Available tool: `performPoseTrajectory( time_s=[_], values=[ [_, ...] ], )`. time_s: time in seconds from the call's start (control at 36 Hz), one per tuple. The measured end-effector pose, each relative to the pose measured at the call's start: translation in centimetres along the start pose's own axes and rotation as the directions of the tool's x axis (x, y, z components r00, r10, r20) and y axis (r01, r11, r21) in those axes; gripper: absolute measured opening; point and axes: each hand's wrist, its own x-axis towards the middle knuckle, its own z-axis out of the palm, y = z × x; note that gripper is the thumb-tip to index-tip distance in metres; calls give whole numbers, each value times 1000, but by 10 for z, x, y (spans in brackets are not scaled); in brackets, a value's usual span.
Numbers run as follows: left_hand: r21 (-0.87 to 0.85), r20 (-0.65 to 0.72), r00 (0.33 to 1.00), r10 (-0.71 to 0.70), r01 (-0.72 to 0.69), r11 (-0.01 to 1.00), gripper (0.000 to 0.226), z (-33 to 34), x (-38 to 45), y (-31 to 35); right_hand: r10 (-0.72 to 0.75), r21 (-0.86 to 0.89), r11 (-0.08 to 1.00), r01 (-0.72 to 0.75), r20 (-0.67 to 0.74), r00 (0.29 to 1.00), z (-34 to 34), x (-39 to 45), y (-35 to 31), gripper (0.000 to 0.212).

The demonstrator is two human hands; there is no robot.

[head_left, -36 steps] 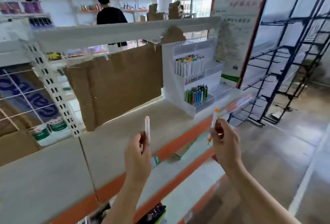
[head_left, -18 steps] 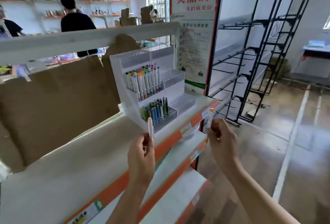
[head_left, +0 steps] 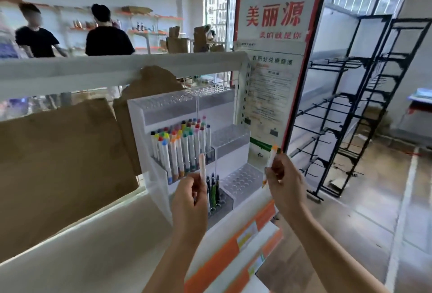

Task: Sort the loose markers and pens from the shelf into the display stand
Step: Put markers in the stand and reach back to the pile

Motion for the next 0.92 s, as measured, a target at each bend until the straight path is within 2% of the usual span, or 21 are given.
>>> performPoseTrajectory(
  time_s=[0.11,0.19,0.28,0.36,0.47,0.67,0.75,0.81,0.92],
  values=[
    [90,-17,1000,0,1,996,12,11,16,-12,-18,15,1000,18,30,999,18,31,-7,10],
    [63,-40,999,-25,27,998,11,17,26,-20,-82,163,984,76,33,996,31,55,-13,14],
    [71,-61,997,-38,43,997,12,23,38,-18,-130,155,980,127,7,991,47,81,-15,13],
    [105,-97,995,-32,42,994,9,32,46,-11,-187,217,959,184,-8,982,61,106,-20,18],
    [115,-154,987,-45,63,991,6,48,54,-6,-255,305,922,237,20,967,80,133,-21,8],
    [283,-314,948,47,46,958,11,80,63,15,-350,353,897,266,198,916,106,171,-14,4],
    [326,-371,927,50,80,942,11,91,61,15,-406,382,882,276,317,857,114,176,-11,6],
    [348,-400,915,56,96,932,12,97,57,15,-438,416,865,281,351,828,119,177,-10,1],
    [353,-440,895,73,97,931,9,104,52,16,-454,450,859,246,444,772,127,177,-8,8]
  ],
)
